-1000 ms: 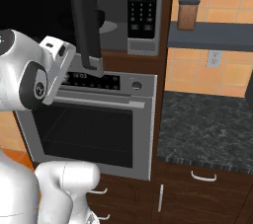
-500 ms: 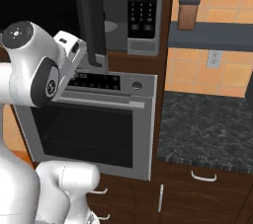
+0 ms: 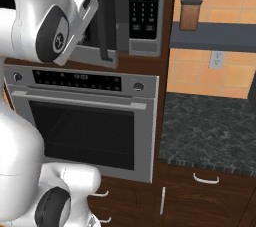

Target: Open the microwave, place the bowl with waffle inside the microwave, then close the microwave door and turn it on.

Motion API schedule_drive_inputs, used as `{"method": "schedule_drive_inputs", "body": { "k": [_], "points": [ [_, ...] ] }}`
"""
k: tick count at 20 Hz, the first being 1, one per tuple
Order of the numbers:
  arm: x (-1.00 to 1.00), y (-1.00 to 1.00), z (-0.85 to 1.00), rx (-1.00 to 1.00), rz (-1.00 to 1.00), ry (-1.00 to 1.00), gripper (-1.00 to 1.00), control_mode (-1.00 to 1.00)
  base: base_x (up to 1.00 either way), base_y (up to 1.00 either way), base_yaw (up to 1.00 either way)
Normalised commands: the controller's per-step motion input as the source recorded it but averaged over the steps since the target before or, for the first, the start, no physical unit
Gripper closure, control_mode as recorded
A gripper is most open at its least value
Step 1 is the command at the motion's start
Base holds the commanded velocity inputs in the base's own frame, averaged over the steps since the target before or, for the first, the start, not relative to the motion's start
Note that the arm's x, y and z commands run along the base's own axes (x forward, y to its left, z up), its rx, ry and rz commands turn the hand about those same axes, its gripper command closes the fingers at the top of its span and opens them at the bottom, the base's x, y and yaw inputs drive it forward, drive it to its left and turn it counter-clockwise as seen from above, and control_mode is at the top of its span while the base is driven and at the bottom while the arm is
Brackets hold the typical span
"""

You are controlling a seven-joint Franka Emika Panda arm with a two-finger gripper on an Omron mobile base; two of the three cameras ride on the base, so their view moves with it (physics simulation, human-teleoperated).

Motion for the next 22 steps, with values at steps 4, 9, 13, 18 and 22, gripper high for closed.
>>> {"method": "schedule_drive_inputs", "body": {
  "k": [4, 9, 13, 18, 22],
  "points": [
    [1.00, 0.02, 0.40, 0.30, -0.01, -0.41, 1.00, -1.00, 0.00, 0.00, 0.00],
    [1.00, 0.22, -0.15, 0.30, -0.07, -0.34, 1.00, -1.00, 0.00, 0.00, 0.00],
    [1.00, 0.49, -0.76, 0.19, -0.18, -0.23, 1.00, -1.00, 0.00, 0.00, 0.00],
    [1.00, 0.05, -0.58, 0.28, -0.15, -0.11, 1.00, -1.00, 0.00, 0.00, 0.00],
    [1.00, -0.42, -0.17, 0.26, -0.10, 0.15, 1.00, -1.00, 0.00, 0.00, 0.00]
  ]
}}
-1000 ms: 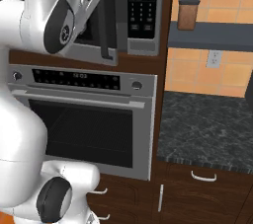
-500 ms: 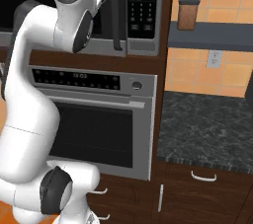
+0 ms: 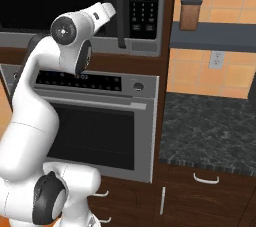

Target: Open the microwave, place the bowl with waffle inside the microwave, then close the microwave door and turn it on.

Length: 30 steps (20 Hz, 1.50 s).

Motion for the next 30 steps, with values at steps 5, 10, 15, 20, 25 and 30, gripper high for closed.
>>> {"method": "schedule_drive_inputs", "body": {
  "k": [5, 10, 15, 20, 25, 30],
  "points": [
    [0.99, -0.42, -0.08, 0.14, 0.00, 0.31, 1.00, -1.00, 0.00, 0.00, 0.00],
    [1.00, -0.72, -0.34, 0.22, -0.05, 0.19, 1.00, -1.00, 0.00, 0.00, 0.00],
    [0.50, -0.94, -0.25, 0.41, -0.21, 0.02, 1.00, -1.00, 0.00, 0.00, 0.00],
    [-0.90, -1.00, 0.59, 0.37, -0.06, 0.00, 1.00, -1.00, 0.00, 0.00, 0.00],
    [-0.64, -1.00, 0.19, 0.40, 0.00, 0.12, 1.00, -1.00, 0.00, 0.00, 0.00],
    [0.11, -0.74, -0.13, 0.34, -0.01, 0.14, 1.00, -1.00, 0.00, 0.00, 0.00]
  ]
}}
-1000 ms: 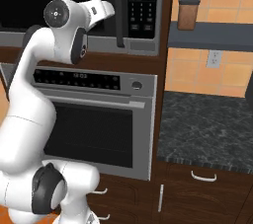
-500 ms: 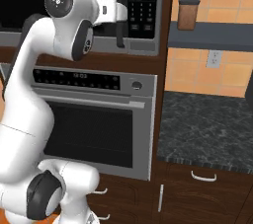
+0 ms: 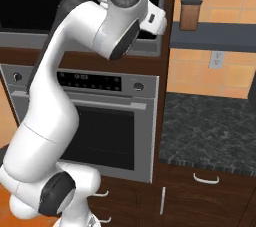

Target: Open the microwave, place the bowl with waffle inside the microwave, then close the microwave door and turn it on.

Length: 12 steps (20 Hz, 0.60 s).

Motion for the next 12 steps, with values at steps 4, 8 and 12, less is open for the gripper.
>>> {"method": "schedule_drive_inputs", "body": {
  "k": [4, 8, 12],
  "points": [
    [0.00, -0.29, -0.49, 0.55, -0.11, 0.03, 1.00, -1.00, 0.00, 0.00, 0.00],
    [0.00, 0.01, -0.66, 0.56, -0.28, 0.04, 1.00, -1.00, 0.00, 0.00, 0.00],
    [0.00, 0.21, -0.43, 0.51, -0.11, 0.04, 1.00, -1.00, 0.00, 0.00, 0.00]
  ]
}}
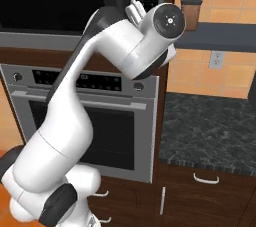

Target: Open the microwave, place the bowl with waffle inside the microwave, then close the microwave door and turn it on.

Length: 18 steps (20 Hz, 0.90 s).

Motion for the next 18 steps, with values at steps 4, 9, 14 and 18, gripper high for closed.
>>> {"method": "schedule_drive_inputs", "body": {
  "k": [4, 9, 14, 18],
  "points": [
    [0.16, 0.57, 0.04, 0.13, -0.03, -0.20, 1.00, -1.00, 0.00, 0.00, 0.00],
    [0.41, 0.29, 0.02, 0.07, -0.02, -0.08, 1.00, -1.00, 0.00, 0.00, 0.00],
    [0.71, -0.13, 0.00, 0.08, 0.00, 0.00, 1.00, -1.00, 0.00, 0.00, 0.00],
    [0.70, -0.33, 0.00, 0.11, -0.01, 0.00, 1.00, -1.00, 0.00, 0.00, 0.00]
  ]
}}
